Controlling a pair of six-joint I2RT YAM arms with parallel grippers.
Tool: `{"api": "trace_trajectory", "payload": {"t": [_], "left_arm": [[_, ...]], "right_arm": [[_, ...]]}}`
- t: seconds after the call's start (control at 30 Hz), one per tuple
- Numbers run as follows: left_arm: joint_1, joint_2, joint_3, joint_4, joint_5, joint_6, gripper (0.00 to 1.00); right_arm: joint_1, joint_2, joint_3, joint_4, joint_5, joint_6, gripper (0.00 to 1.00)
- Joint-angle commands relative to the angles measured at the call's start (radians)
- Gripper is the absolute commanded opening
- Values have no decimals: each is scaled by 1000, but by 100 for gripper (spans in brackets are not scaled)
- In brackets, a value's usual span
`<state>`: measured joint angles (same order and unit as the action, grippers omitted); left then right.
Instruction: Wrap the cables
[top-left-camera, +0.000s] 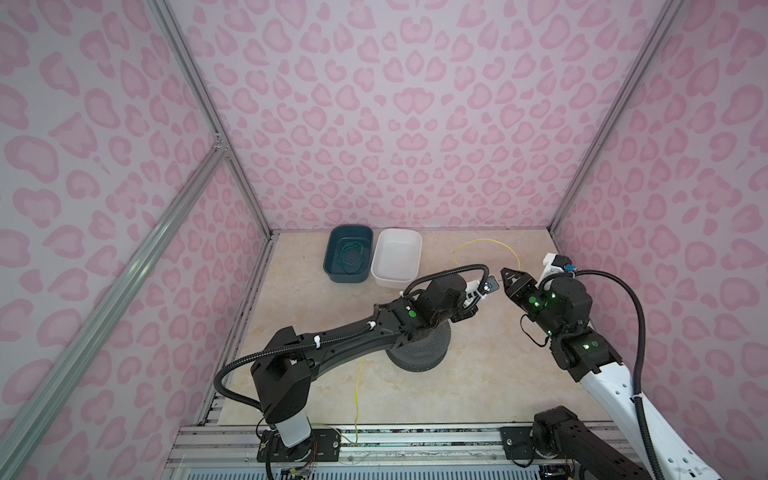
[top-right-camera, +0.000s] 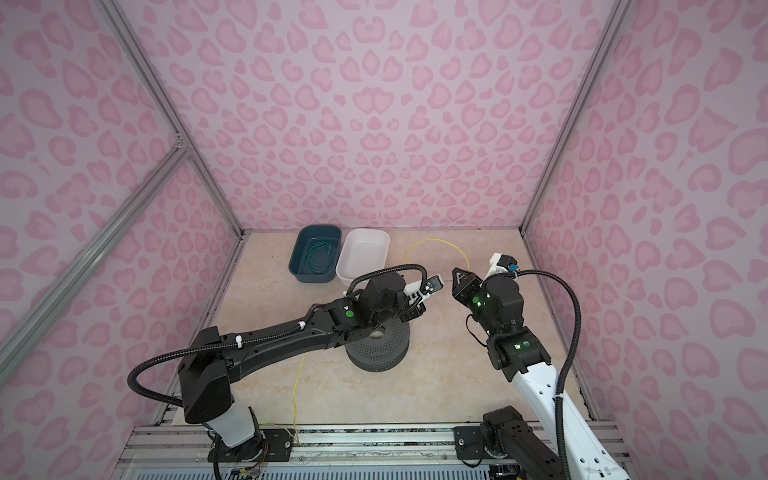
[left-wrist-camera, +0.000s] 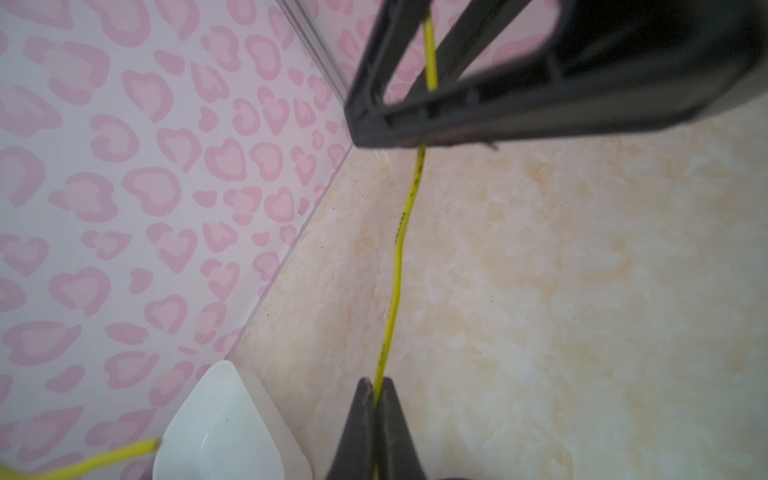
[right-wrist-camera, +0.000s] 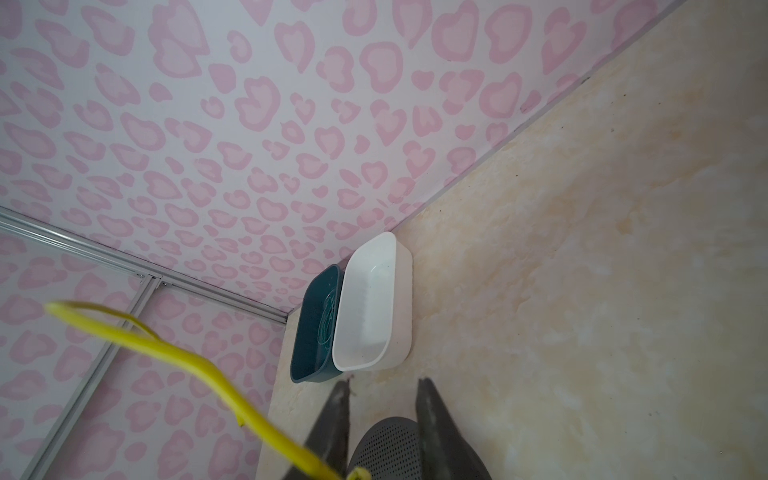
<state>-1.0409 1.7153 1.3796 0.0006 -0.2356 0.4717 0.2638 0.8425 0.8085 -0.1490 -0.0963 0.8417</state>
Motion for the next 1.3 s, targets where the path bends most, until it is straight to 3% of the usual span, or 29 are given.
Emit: {"api": "trace_trajectory", "payload": {"t": [0.0,0.2,0.5,0.63,0.77,1.1,1.27], "left_arm": [[7,-10,-14,-32,-69,55,4],[16,-35,-69,-110,-108,128,4],[-2,-61,-131,-172,-205,192,4],[-5,-76,-141,-201,-203,191,4],[-8,-88,-149,-208,-187,189,4],[-8,-73,-139,-232,-183,185,4],[-12,-74,-130,-242,-185,182,4]], "right_arm": [[-14,9,74,-100,-16,-150,40],[-1,118,358,-437,-109,-455,40],[277,513,887,-813,202,-839,48],[328,652,1040,-925,235,-964,53],[346,706,1080,-959,239,-1022,55],[375,641,953,-949,125,-1098,58],[381,671,931,-919,180,-1103,57]]}}
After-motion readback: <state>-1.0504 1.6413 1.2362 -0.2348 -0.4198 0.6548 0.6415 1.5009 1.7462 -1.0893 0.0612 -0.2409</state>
